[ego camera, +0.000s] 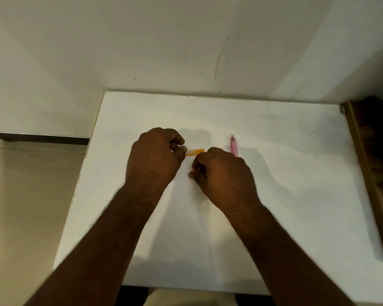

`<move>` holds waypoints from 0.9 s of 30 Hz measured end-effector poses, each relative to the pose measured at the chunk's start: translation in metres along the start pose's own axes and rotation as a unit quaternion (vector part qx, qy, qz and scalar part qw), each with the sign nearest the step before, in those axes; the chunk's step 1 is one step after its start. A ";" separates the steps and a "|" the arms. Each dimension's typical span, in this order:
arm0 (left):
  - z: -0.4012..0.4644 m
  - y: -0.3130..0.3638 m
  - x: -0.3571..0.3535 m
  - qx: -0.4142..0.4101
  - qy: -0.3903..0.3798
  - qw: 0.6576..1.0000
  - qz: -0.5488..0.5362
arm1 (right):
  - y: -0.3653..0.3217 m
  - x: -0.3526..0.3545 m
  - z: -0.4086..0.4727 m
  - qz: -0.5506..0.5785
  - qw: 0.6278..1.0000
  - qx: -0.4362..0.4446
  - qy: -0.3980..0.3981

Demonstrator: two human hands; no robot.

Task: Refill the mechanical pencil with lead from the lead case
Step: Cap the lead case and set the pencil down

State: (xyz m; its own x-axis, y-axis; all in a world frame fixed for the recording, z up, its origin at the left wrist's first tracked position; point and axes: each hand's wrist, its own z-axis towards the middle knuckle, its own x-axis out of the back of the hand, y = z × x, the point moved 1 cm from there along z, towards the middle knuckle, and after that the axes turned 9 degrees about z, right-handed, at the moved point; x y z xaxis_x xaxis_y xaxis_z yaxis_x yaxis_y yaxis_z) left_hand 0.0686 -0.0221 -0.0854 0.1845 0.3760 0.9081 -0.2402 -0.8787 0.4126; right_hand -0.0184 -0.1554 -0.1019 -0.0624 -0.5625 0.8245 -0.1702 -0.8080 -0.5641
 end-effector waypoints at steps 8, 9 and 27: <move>-0.001 0.003 -0.007 -0.053 -0.024 0.997 0.041 | 0.017 0.023 0.009 0.218 0.967 -0.103 0.085; -0.001 0.003 -0.008 -0.057 -0.023 0.997 0.048 | 0.021 0.026 0.011 0.279 0.946 -0.130 0.101; -0.012 0.033 -0.003 -0.117 0.075 0.989 -0.055 | 0.024 0.051 0.011 0.560 0.784 -0.194 0.187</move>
State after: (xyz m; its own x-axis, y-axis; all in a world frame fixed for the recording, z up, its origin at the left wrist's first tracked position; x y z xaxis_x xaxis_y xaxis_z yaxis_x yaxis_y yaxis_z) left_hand 0.0489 -0.0485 -0.0733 0.0830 0.5197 0.8503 -0.4440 -0.7446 0.4985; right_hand -0.0144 -0.2056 -0.0745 -0.6579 -0.7313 -0.1801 -0.0855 0.3101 -0.9468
